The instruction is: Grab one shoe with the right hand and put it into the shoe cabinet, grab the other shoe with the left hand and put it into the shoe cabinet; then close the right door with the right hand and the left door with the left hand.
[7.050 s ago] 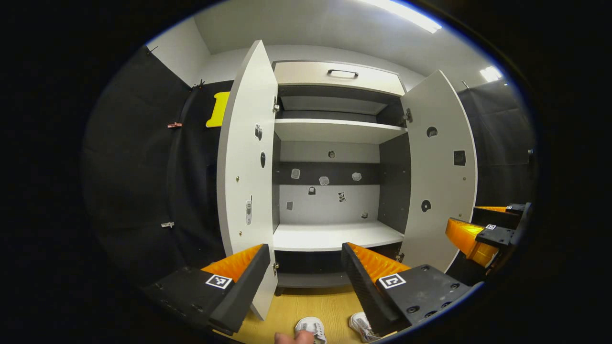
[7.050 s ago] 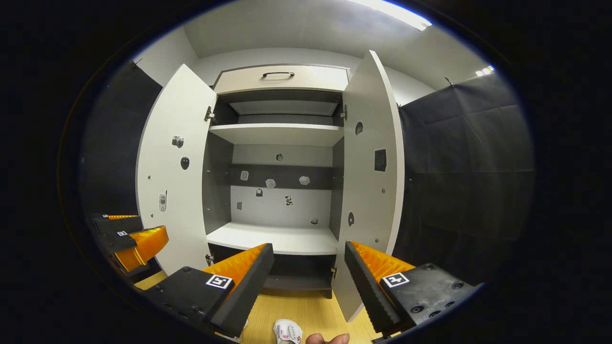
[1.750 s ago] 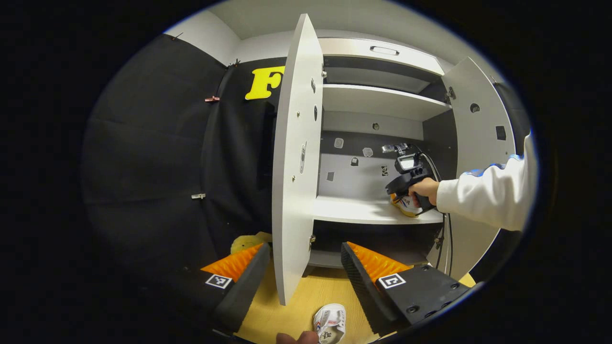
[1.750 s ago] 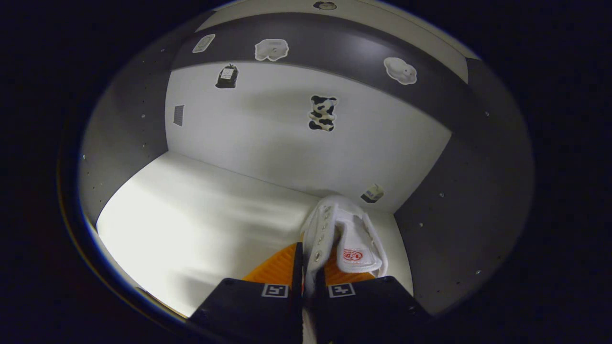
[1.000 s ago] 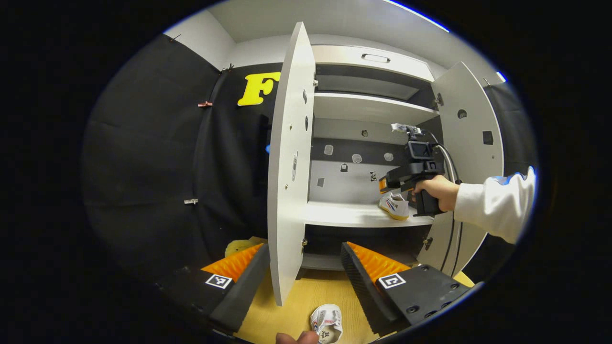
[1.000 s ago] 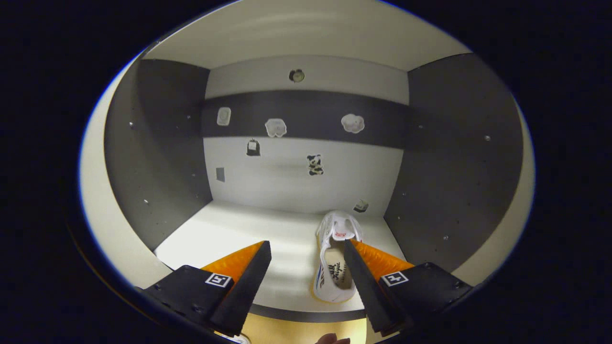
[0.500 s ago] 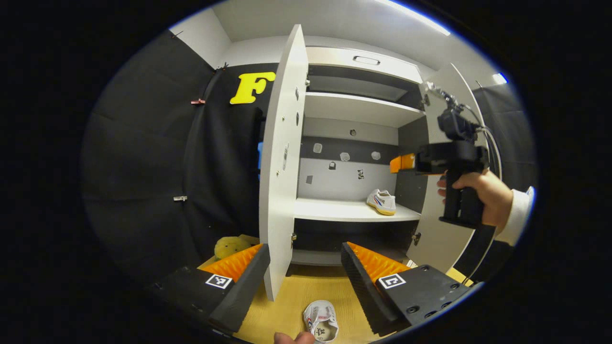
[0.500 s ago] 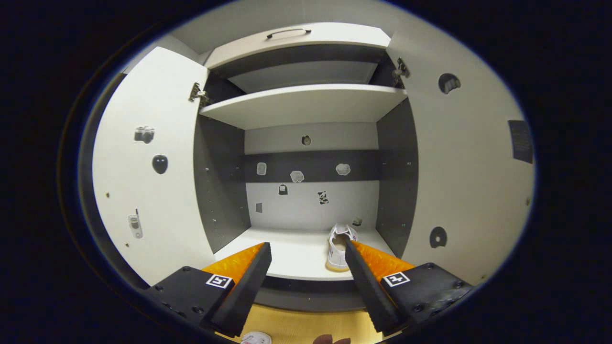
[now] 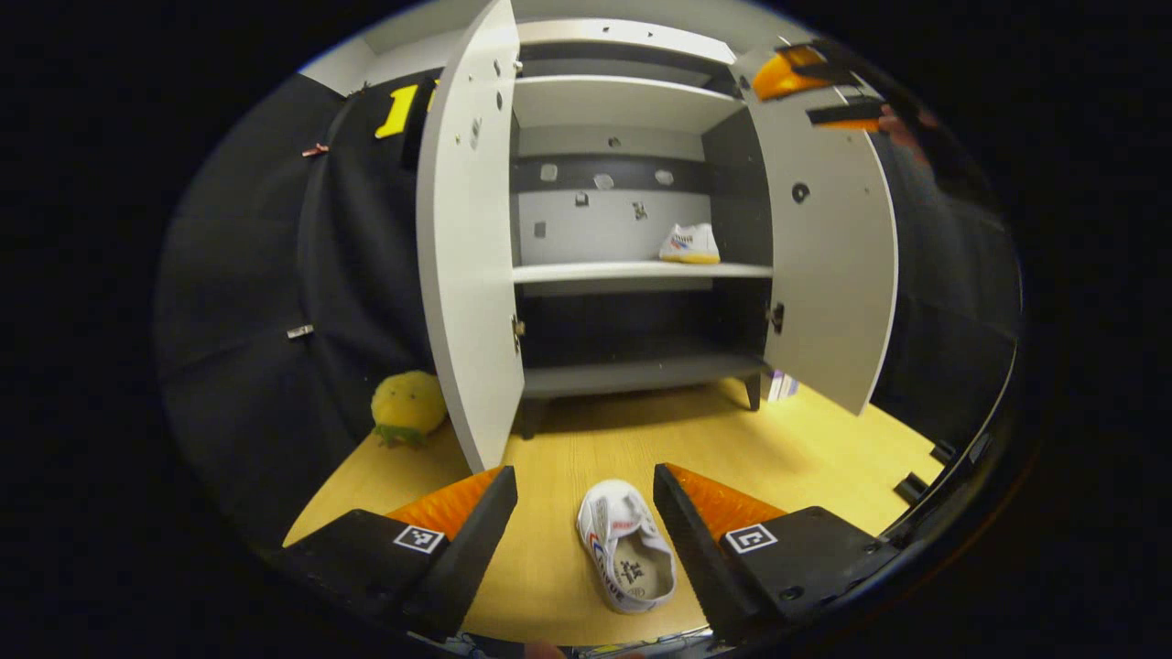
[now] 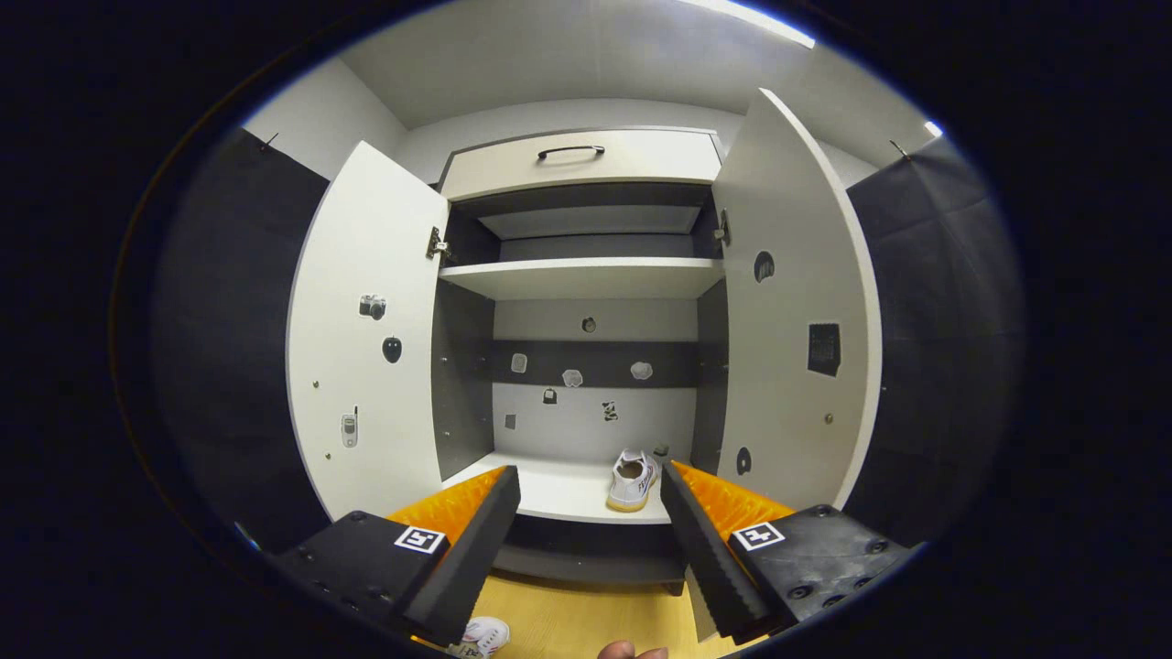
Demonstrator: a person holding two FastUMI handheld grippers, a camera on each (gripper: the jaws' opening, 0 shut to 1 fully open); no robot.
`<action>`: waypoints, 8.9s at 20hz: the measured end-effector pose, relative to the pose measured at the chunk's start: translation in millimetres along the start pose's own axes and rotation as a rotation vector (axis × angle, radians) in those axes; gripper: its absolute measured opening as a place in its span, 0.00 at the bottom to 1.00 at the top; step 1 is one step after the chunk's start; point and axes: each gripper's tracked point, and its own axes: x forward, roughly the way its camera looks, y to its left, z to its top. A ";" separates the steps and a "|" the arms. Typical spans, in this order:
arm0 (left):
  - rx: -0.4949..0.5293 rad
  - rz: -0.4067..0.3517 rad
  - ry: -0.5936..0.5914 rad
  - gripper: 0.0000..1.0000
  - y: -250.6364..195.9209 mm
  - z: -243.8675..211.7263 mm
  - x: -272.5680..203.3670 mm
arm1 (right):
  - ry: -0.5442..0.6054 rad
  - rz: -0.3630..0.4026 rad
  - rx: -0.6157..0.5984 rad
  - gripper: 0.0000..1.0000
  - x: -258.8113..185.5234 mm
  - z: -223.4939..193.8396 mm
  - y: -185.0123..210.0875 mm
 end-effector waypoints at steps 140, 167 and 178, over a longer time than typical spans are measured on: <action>-0.032 0.106 -0.363 0.98 61.1 320.7 -100.5 | 0.103 -0.336 0.026 0.96 5.7 -9.0 -241.5; -0.106 0.254 -0.351 0.98 166.7 291.4 -131.1 | 0.138 0.033 0.071 0.97 25.7 -24.5 -22.3; -0.126 0.288 -0.345 0.98 229.7 301.6 -66.3 | 0.134 -0.010 0.062 0.97 18.9 -17.0 -31.5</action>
